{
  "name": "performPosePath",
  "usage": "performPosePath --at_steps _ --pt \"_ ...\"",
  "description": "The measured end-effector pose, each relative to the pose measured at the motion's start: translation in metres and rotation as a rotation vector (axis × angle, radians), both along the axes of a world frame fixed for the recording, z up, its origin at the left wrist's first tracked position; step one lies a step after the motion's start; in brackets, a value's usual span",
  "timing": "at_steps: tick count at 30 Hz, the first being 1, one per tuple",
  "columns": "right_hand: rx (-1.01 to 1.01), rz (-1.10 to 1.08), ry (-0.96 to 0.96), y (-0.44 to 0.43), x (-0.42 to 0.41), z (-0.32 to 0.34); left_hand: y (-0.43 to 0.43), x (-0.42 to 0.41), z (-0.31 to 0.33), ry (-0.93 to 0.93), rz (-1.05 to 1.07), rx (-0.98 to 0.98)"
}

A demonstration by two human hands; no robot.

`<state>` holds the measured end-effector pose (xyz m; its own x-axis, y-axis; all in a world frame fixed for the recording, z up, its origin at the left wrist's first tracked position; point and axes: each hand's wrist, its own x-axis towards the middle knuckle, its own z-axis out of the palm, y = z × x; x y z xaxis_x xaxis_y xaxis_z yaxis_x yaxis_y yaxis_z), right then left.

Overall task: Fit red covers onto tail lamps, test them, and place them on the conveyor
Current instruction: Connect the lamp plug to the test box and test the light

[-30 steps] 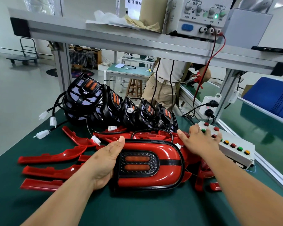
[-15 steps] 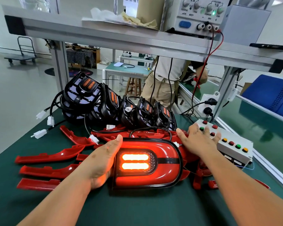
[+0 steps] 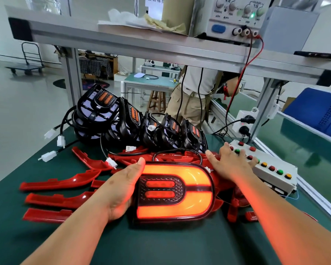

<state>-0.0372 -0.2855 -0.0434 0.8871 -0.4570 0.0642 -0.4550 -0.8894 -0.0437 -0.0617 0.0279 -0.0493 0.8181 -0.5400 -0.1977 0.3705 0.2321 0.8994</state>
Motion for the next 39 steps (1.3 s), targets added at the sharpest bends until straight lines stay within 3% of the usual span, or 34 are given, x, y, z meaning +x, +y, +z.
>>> performPosePath --at_steps 11,17,21,28,34,37,39 --pt "0.117 0.053 -0.086 -0.004 -0.007 0.018 0.000 0.000 -0.001 -0.034 0.023 0.056" --pt "0.256 0.270 -0.257 0.015 -0.036 0.047 0.003 -0.004 0.006 -0.071 0.008 0.113" --pt "0.208 0.458 -0.188 0.026 -0.057 0.048 0.002 -0.008 0.012 -0.115 -0.008 0.194" --pt "0.167 0.508 -0.040 0.024 -0.077 0.024 -0.004 -0.017 0.018 -0.125 0.132 0.322" --pt "0.108 0.544 -0.250 0.031 -0.082 0.021 0.002 -0.018 0.041 -0.643 0.286 0.917" --pt "0.072 0.557 -0.324 0.033 -0.082 0.025 -0.013 -0.016 0.063 -0.960 0.313 0.982" --pt "0.070 0.572 -0.371 0.036 -0.081 0.029 -0.034 -0.011 0.075 -1.127 0.198 1.022"
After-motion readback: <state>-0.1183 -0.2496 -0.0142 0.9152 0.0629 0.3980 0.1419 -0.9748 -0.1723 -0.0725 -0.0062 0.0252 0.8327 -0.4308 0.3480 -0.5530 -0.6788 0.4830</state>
